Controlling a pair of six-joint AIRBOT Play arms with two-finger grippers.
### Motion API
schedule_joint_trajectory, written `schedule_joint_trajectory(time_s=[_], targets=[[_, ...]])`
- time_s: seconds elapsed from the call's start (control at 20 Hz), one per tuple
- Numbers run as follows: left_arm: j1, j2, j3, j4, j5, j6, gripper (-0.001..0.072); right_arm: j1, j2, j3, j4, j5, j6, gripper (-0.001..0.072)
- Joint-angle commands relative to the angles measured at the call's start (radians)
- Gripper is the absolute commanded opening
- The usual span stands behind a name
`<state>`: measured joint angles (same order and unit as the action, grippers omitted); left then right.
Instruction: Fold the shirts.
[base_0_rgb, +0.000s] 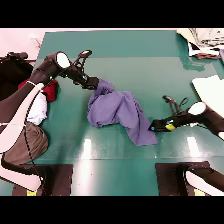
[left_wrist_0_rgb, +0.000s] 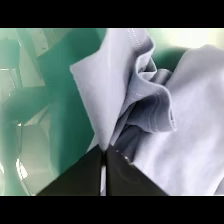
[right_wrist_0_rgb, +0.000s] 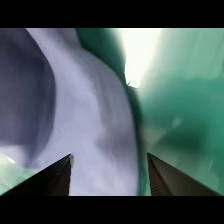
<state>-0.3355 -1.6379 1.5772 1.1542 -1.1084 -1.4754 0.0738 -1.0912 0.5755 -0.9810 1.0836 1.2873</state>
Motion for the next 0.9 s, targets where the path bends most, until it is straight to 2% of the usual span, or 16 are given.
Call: schedule_joint_trajectory(time_s=[0.0, 0.05, 0.1, 0.3, 0.45, 0.65, 0.85], targets=[[0.0, 0.0, 0.004, 0.001, -0.01, -0.002, 0.0021, 0.132, -0.102, -0.02, 0.021, -0.172, -0.009, 0.0319], [0.0, 0.0, 0.004, 0.001, -0.012, -0.001, 0.002, 0.148, -0.117, 0.002, 0.021, -0.186, -0.009, 0.0134], [0.0, 0.009, 0.007, 0.006, -0.012, -0.002, 0.002, 0.149, -0.122, 0.035, 0.018, -0.181, -0.009, 0.0026], [0.066, 0.149, 0.134, 0.026, -0.001, -0.011, 0.002, 0.043, 0.032, 0.294, -0.032, -0.075, -0.01, 0.0024], [0.14, 0.34, 0.304, 0.035, 0.0, -0.008, 0.002, -0.087, 0.243, 0.558, -0.068, 0.009, -0.009, 0.0025], [0.15, 0.579, 0.471, 0.103, 0.009, -0.003, 0.002, -0.272, 0.425, 0.845, -0.066, 0.095, -0.008, 0.0025], [0.15, 0.809, 0.481, 0.129, 0.14, 0.018, 0.002, -0.49, 0.523, 0.998, -0.067, 0.132, -0.008, 0.0024]])
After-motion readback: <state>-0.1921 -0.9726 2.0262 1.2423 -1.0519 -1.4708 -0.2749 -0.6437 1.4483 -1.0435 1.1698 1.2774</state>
